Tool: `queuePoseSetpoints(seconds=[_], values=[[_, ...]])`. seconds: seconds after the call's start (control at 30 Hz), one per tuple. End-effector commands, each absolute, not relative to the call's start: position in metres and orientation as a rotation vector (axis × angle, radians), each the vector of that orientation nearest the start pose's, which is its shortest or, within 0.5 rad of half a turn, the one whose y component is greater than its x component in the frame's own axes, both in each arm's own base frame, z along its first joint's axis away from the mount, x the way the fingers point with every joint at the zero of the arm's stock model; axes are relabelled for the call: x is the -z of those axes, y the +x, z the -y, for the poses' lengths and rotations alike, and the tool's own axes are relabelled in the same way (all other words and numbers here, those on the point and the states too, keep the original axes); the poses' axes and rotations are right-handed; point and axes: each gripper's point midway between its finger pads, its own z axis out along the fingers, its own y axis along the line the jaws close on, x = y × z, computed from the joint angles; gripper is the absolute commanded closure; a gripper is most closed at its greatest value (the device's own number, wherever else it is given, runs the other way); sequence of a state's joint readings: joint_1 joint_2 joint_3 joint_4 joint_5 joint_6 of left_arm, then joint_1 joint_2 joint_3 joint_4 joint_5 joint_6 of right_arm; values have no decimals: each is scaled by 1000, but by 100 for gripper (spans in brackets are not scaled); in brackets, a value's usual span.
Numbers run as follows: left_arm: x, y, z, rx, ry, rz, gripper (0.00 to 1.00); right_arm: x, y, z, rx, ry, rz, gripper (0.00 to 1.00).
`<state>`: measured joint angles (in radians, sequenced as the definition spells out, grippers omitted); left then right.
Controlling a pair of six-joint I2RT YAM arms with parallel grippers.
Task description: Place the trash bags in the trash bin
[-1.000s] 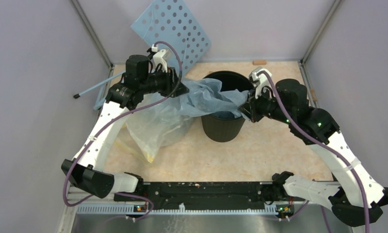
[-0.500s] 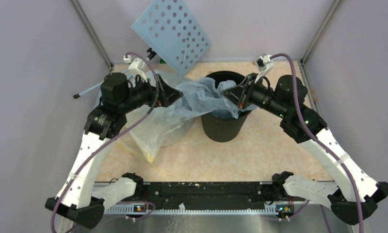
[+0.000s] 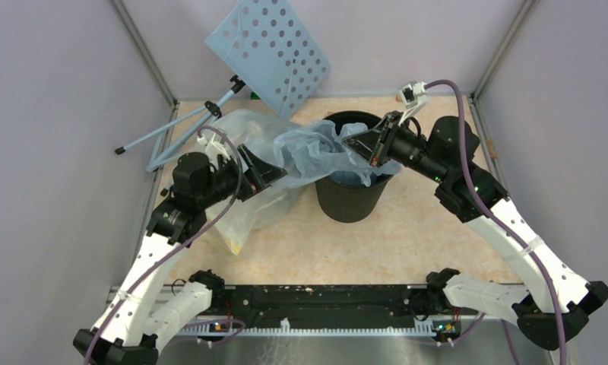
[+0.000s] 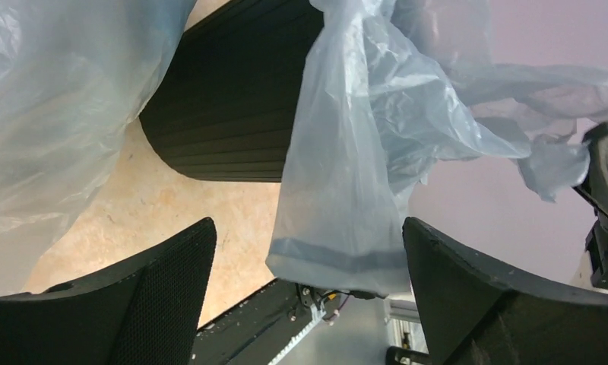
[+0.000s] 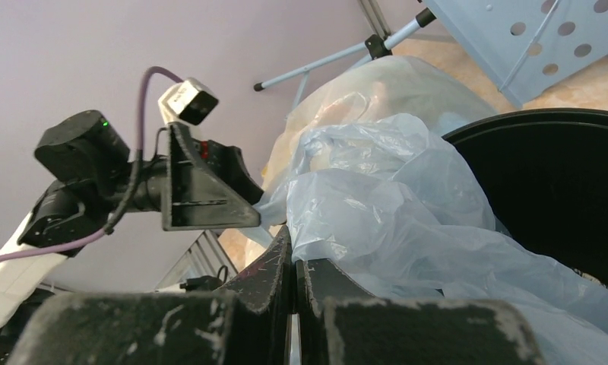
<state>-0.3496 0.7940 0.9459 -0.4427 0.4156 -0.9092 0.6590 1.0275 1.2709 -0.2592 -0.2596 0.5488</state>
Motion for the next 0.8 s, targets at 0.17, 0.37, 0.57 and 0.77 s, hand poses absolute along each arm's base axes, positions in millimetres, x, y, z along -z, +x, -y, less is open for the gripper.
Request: queuePoseSetpoints(seconds=[0.17,0.37,0.57,0.77], values=[[-346,245,213,1406,-182,-1849,16,-437,225,-255,-1120,-293,-1645,100],[-339,269,197,1160,-129,-1838,98,-438,247,-206,-790,-157,-1718,100],[-345,283,169,842,-29,-1911,100,-425,278,-121,-370,72,-1834,100],[-341,291,176,806,127,-2014,100,-406,303,-88,-376,150,-1918,100]])
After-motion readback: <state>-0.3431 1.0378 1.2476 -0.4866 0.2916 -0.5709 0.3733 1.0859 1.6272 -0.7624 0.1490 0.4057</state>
